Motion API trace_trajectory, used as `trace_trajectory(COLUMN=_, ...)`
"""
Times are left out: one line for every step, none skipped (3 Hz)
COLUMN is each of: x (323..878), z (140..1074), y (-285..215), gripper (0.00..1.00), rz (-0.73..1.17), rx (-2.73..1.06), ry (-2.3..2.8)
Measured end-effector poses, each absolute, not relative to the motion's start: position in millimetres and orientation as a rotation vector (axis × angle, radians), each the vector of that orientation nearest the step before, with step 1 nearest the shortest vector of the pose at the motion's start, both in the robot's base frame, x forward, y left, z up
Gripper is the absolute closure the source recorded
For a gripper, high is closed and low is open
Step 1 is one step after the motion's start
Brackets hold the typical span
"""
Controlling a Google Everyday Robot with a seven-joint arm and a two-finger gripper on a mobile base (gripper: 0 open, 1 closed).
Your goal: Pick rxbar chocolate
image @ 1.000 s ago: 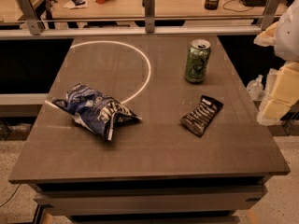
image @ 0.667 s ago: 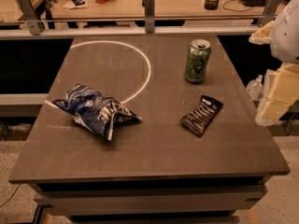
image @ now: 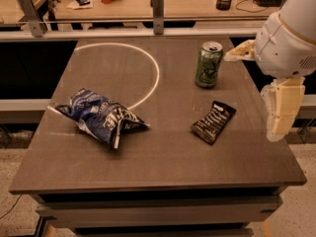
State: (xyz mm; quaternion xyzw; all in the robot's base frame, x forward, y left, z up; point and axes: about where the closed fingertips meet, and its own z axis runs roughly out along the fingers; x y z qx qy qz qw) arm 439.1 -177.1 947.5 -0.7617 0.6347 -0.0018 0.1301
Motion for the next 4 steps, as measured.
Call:
trace_trajectory(x=445, z=921, y=-168, gripper=0.00, rz=0.000, rx=-2.441, ry=1.630)
trace_trajectory(x=459, z=900, y=-165, gripper=0.00, rz=-0.017, rx=-2.575, ry=1.432)
trace_trajectory(x=472, z=888, y=-161, gripper=0.00, rz=-0.035, rx=-2.615, ry=1.289)
trace_trajectory(x=472, z=888, y=-161, gripper=0.00, rz=-0.035, rx=-2.615, ry=1.289)
